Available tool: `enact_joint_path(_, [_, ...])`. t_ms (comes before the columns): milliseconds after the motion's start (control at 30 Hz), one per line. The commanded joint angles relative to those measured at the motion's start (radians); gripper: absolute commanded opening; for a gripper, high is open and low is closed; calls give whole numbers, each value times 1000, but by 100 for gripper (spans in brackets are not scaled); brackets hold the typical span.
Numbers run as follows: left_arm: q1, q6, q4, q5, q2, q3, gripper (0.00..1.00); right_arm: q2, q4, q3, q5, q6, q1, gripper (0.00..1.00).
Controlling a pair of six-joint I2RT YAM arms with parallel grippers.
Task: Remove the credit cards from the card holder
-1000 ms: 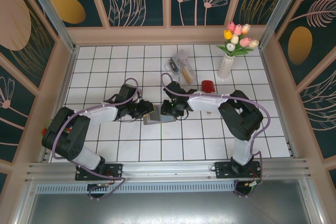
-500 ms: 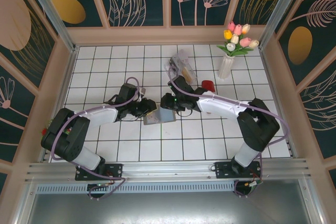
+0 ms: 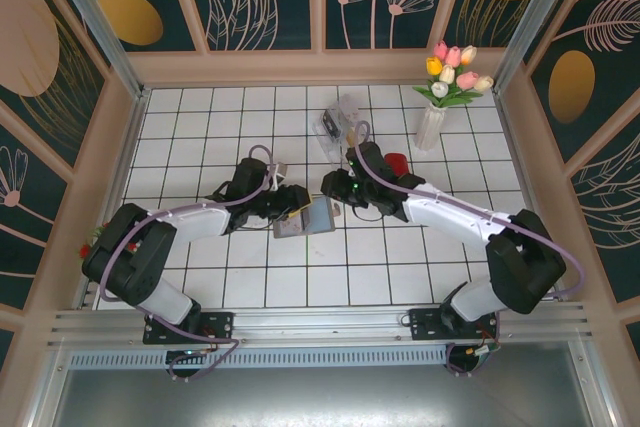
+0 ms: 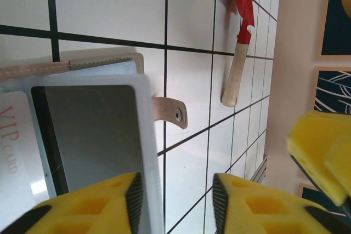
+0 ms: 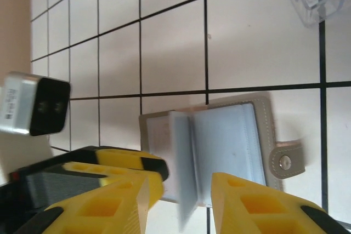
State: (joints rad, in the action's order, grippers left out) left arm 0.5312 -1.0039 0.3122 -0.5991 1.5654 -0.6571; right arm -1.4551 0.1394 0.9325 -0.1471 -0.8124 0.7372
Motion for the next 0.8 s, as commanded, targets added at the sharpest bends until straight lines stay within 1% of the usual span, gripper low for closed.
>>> enact_joint_path(0, [10,-20,61,-18,24,-1,45,21,-47,-22,8,-17,-1,37])
enact_joint_path(67, [10,-24,67,-12,27,4,46,15,-56,-24,-1,-18,1,37])
enact_joint_path(167, [10,-18,49,-2,23,10,41,3,-60,-22,-15,-16,1,37])
enact_joint_path(300, [10,13,-89,99,9,-2,33,-51,-30,0,-33,-4,8,35])
enact_joint_path(367, [10,12,-130,138,10,-3,29,-92,-6,20,-39,1,17,32])
enact_joint_path(400, [10,7,-137,145,14,-4,27,-114,5,32,-46,4,21,27])
enact_joint_path(433, [9,0,-143,148,20,-3,24,-133,16,41,-50,2,23,21])
enact_joint_path(467, [9,-7,-146,150,27,-6,22,-148,21,49,-49,-1,24,19])
enact_joint_path(533, [10,-13,-157,153,44,-12,19,-174,24,61,-49,-5,25,18])
enact_joint_path(667, [10,-25,-149,149,57,-17,17,-227,50,98,-51,4,25,17])
enact_joint_path(767, [10,-41,-106,107,72,-19,18,-267,65,118,-55,8,25,16])
